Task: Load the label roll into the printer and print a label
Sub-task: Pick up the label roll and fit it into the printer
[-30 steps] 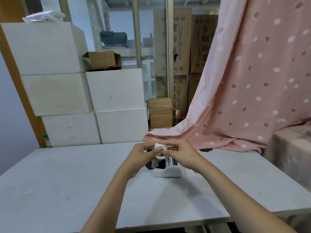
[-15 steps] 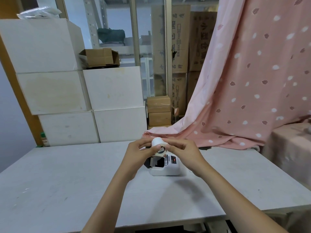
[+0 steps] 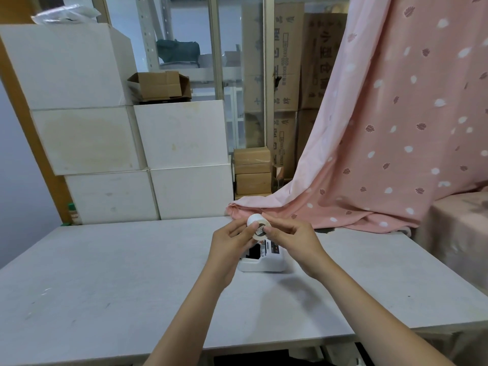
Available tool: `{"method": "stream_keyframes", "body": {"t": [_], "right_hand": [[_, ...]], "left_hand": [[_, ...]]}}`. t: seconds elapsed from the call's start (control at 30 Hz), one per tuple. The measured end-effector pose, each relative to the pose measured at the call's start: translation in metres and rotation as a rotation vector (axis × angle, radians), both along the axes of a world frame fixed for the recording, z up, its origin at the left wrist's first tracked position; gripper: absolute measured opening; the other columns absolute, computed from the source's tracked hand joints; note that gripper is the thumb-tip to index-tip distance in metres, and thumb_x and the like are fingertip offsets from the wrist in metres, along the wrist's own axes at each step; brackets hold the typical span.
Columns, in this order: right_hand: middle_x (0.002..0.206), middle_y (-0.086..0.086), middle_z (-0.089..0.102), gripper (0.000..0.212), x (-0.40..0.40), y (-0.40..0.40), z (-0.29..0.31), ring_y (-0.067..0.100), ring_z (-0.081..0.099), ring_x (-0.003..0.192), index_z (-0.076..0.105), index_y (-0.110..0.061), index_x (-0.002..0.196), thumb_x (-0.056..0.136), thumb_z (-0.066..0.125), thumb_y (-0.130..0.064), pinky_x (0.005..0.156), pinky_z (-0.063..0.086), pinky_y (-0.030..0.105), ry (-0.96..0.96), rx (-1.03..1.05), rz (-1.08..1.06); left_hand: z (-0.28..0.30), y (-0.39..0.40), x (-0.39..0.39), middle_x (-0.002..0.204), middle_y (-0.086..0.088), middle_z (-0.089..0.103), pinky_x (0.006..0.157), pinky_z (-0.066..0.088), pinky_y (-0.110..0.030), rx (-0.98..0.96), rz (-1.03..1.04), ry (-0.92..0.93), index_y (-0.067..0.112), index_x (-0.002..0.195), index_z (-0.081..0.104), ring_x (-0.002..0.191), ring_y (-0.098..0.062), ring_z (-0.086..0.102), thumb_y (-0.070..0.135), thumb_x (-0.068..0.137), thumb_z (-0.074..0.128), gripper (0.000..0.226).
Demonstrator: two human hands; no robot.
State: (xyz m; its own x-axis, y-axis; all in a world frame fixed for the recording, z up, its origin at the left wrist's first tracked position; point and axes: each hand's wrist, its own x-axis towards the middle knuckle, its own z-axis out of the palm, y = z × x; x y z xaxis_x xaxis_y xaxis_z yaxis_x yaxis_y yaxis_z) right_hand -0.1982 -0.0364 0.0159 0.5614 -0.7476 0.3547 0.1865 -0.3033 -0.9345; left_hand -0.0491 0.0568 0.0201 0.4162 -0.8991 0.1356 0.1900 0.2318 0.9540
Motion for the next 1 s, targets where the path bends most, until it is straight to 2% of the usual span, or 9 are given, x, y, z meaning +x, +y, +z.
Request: {"method": "stream_keyframes", "body": {"t": [0.13, 0.23, 0.33, 0.4, 0.5, 0.57, 0.67, 0.8, 1.0], "right_hand": [[0.120, -0.003, 0.081, 0.032, -0.001, -0.011, -0.002, 0.011, 0.073, 0.120, 0.079, -0.013, 0.126, 0.094, 0.077, -0.013, 0.106, 0.056, 0.032, 0.050, 0.018, -0.007], [0.108, -0.011, 0.083, 0.024, 0.000, -0.017, -0.002, -0.001, 0.074, 0.108, 0.082, -0.024, 0.114, 0.094, 0.077, -0.011, 0.102, 0.057, 0.025, 0.127, -0.006, -0.053], [0.088, -0.027, 0.079, 0.025, 0.000, -0.028, -0.001, -0.014, 0.071, 0.089, 0.081, -0.026, 0.113, 0.093, 0.078, -0.012, 0.094, 0.057, 0.018, 0.225, -0.077, -0.133], [0.092, -0.021, 0.081, 0.025, 0.002, -0.037, 0.000, -0.015, 0.066, 0.084, 0.081, -0.020, 0.118, 0.093, 0.078, -0.015, 0.084, 0.052, 0.017, 0.319, -0.157, -0.183], [0.107, 0.014, 0.081, 0.028, 0.011, -0.043, 0.000, 0.009, 0.069, 0.086, 0.083, -0.014, 0.117, 0.090, 0.080, -0.023, 0.078, 0.049, 0.029, 0.495, -0.273, -0.229], [0.081, 0.007, 0.080, 0.027, 0.016, -0.044, 0.000, 0.020, 0.067, 0.075, 0.083, -0.005, 0.110, 0.091, 0.078, -0.024, 0.069, 0.044, 0.028, 0.599, -0.336, -0.211], [0.056, -0.009, 0.044, 0.010, 0.025, -0.045, 0.002, 0.007, 0.039, 0.056, 0.086, -0.014, 0.090, 0.093, 0.077, -0.019, 0.057, 0.030, 0.018, 0.701, -0.383, -0.185], [0.107, 0.008, 0.077, 0.042, 0.035, -0.045, -0.001, 0.018, 0.066, 0.101, 0.073, -0.011, 0.134, 0.094, 0.077, -0.021, 0.081, 0.043, 0.022, 0.777, -0.424, -0.131], [0.137, 0.010, 0.072, 0.044, 0.039, -0.050, -0.009, 0.023, 0.065, 0.128, 0.071, -0.011, 0.137, 0.095, 0.076, -0.023, 0.092, 0.045, 0.023, 0.819, -0.440, -0.121]], "left_hand": [[-0.005, -0.005, -0.002, 0.114, -0.014, 0.076, 0.099, 0.054, -0.040, 0.014, -0.049, 0.009, 0.002, 0.120, 0.070, 0.109, -0.029, 0.072, 0.022, 0.094, 0.069, 0.033], [-0.010, -0.008, -0.005, 0.111, -0.010, 0.077, 0.097, 0.055, -0.038, 0.061, -0.016, -0.076, 0.007, 0.124, 0.068, 0.101, -0.024, 0.075, 0.027, 0.094, 0.069, 0.036], [-0.024, -0.006, -0.006, 0.100, -0.007, 0.077, 0.072, 0.060, -0.020, 0.169, 0.159, -0.426, 0.009, 0.124, 0.066, 0.078, -0.015, 0.076, 0.019, 0.097, 0.062, 0.029], [-0.039, -0.002, -0.004, 0.084, -0.004, 0.073, 0.055, 0.056, -0.019, 0.217, 0.227, -0.708, 0.016, 0.125, 0.066, 0.064, -0.008, 0.067, 0.015, 0.099, 0.054, 0.028], [-0.072, -0.002, 0.006, 0.083, -0.004, 0.073, 0.077, 0.058, -0.038, 0.376, 0.197, -1.083, 0.030, 0.139, 0.054, 0.083, -0.018, 0.067, 0.026, 0.099, 0.054, 0.040], [-0.087, -0.003, 0.011, 0.091, -0.004, 0.074, 0.083, 0.057, -0.040, 0.462, 0.187, -1.164, 0.033, 0.147, 0.042, 0.094, -0.023, 0.067, 0.034, 0.099, 0.055, 0.050], [-0.095, -0.010, 0.013, 0.094, -0.004, 0.073, 0.078, 0.055, -0.038, 0.470, 0.229, -1.190, 0.035, 0.147, 0.040, 0.095, -0.025, 0.066, 0.038, 0.099, 0.053, 0.050], [-0.100, -0.018, 0.014, 0.081, -0.007, 0.070, 0.067, 0.050, -0.037, 0.439, 0.296, -1.192, 0.040, 0.146, 0.039, 0.083, -0.026, 0.065, 0.035, 0.100, 0.050, 0.047], [-0.105, -0.022, 0.018, 0.088, -0.004, 0.072, 0.069, 0.048, -0.037, 0.460, 0.318, -1.268, 0.041, 0.145, 0.039, 0.090, -0.027, 0.065, 0.038, 0.102, 0.043, 0.043]]}}
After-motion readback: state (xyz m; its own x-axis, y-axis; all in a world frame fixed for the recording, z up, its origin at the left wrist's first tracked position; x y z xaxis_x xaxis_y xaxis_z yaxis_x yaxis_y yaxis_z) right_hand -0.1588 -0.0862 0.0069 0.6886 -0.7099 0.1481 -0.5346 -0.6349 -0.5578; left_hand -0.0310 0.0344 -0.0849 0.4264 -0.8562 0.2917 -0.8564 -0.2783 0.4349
